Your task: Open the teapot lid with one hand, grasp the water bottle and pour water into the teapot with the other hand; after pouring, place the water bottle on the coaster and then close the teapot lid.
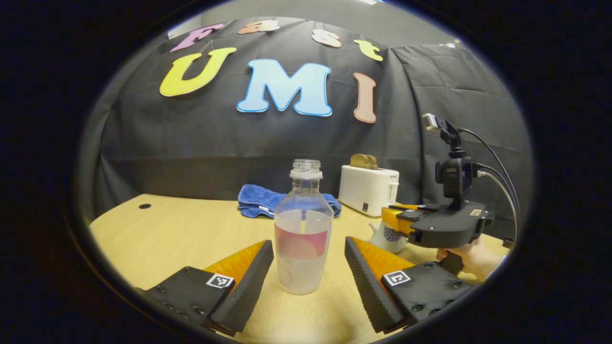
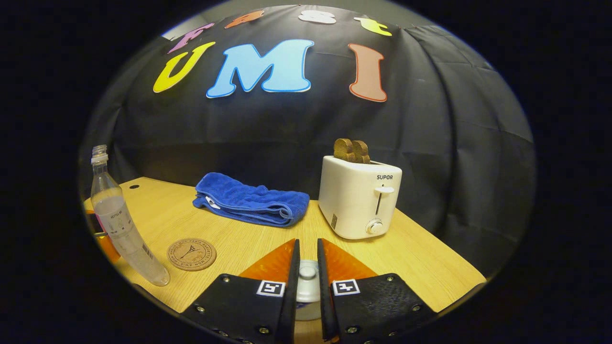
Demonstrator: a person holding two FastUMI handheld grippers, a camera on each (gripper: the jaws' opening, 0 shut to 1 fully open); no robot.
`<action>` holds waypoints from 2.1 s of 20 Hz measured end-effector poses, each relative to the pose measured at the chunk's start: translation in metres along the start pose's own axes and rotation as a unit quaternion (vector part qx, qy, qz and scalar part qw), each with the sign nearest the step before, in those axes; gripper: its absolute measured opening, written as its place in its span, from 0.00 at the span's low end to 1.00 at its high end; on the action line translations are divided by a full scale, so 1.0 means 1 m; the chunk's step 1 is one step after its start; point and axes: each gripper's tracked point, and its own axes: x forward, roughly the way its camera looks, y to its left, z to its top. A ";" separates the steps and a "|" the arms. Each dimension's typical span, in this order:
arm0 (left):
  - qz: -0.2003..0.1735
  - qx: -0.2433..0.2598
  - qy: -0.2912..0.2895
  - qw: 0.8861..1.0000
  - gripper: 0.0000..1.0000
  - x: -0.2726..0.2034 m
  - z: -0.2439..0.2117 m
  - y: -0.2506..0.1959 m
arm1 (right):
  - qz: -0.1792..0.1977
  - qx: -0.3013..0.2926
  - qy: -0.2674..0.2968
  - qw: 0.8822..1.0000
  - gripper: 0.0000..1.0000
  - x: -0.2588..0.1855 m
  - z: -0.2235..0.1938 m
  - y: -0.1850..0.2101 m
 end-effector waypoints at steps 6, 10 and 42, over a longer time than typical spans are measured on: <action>-0.003 -0.003 0.001 1.000 1.00 0.000 -0.001 -0.001 | 0.014 0.019 0.001 1.000 0.22 0.001 0.000 0.001; -0.004 -0.002 0.000 1.000 1.00 0.000 -0.001 -0.002 | 0.029 0.046 0.002 0.999 0.21 0.004 0.001 0.001; -0.019 0.044 0.053 0.997 0.81 0.031 -0.020 -0.020 | -0.047 -0.017 -0.058 0.997 0.08 -0.113 0.126 -0.072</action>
